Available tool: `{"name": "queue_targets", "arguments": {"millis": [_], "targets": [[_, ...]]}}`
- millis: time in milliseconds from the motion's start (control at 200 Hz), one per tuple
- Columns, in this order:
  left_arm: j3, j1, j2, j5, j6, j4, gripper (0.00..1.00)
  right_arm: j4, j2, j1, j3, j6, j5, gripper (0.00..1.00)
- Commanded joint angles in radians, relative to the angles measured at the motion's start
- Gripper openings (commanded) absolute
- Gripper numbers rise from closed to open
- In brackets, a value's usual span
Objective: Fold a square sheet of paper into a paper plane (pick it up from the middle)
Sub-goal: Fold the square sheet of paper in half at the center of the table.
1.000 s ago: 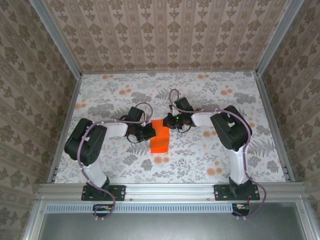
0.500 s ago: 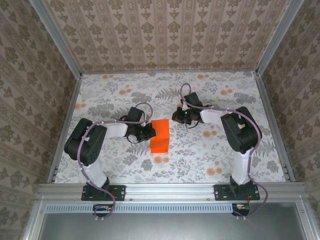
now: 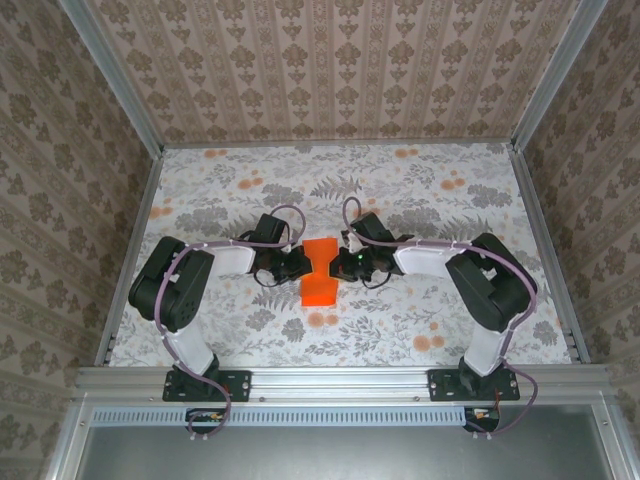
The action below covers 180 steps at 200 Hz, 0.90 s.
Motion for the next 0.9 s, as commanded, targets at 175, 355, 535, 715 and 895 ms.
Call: {"name": "queue_targets", "arguments": {"millis": [175, 355, 535, 715, 895], "targets": [[-0.076, -0.001, 0.111, -0.165, 0.013, -0.199, 0.0, -0.053, 0.084, 0.029, 0.072, 0.008, -0.075, 0.0], [-0.077, -0.001, 0.114, -0.165, 0.012, -0.198, 0.0, -0.101, 0.093, 0.032, 0.077, -0.014, -0.064, 0.0], [-0.076, -0.001, 0.117, -0.167, 0.012, -0.198, 0.0, -0.169, 0.1, 0.031, 0.087, -0.054, -0.045, 0.0], [-0.075, -0.001, 0.12, -0.168, 0.007, -0.198, 0.0, -0.218, 0.106, 0.031, 0.087, -0.09, -0.025, 0.0], [-0.078, -0.001, 0.12, -0.17, 0.007, -0.199, 0.0, -0.253, 0.094, 0.029, 0.074, -0.149, -0.011, 0.0]]}}
